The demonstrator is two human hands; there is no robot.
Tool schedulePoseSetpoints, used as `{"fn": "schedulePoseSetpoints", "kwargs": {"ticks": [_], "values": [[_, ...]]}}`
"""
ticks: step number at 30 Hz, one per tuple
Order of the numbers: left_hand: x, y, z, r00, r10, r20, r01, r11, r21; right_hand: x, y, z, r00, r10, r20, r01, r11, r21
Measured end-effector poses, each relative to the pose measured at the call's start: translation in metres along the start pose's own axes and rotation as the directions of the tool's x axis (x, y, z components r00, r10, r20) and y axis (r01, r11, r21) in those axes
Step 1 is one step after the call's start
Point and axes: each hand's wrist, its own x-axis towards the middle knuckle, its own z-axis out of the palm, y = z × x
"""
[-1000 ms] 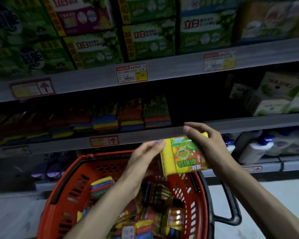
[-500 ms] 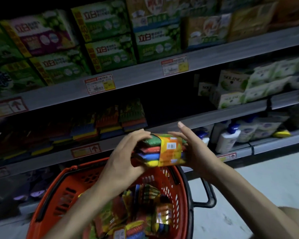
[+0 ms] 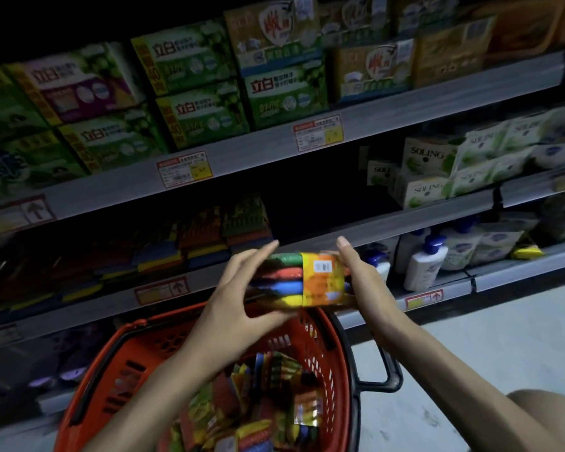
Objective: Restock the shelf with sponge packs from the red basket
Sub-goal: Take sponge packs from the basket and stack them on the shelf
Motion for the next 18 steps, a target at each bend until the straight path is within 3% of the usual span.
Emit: {"fn": "schedulePoseSetpoints", "kwargs": {"ticks": [6, 10, 15, 18], "values": [[0.025, -0.002, 0.005, 0.969, -0.195, -0.150, 0.159, 0.961, -0.225, 0.000, 0.007, -0.009, 0.980, -0.196, -0.041, 0.189, 0.972, -0.140], [0.046, 0.001, 0.013, 0.928, -0.305, -0.212, 0.230, 0.920, -0.317, 0.005, 0.011, -0.016, 0.980, -0.194, -0.053, 0.193, 0.981, -0.011], [0.075, 0.011, 0.022, 0.882, -0.394, -0.259, 0.258, 0.863, -0.435, 0.005, 0.006, -0.027, 0.956, -0.291, -0.032, 0.291, 0.956, -0.029], [0.085, 0.015, 0.030, 0.880, -0.400, -0.257, 0.236, 0.837, -0.494, 0.008, 0.006, -0.028, 0.967, -0.247, -0.066, 0.249, 0.968, 0.026]]}}
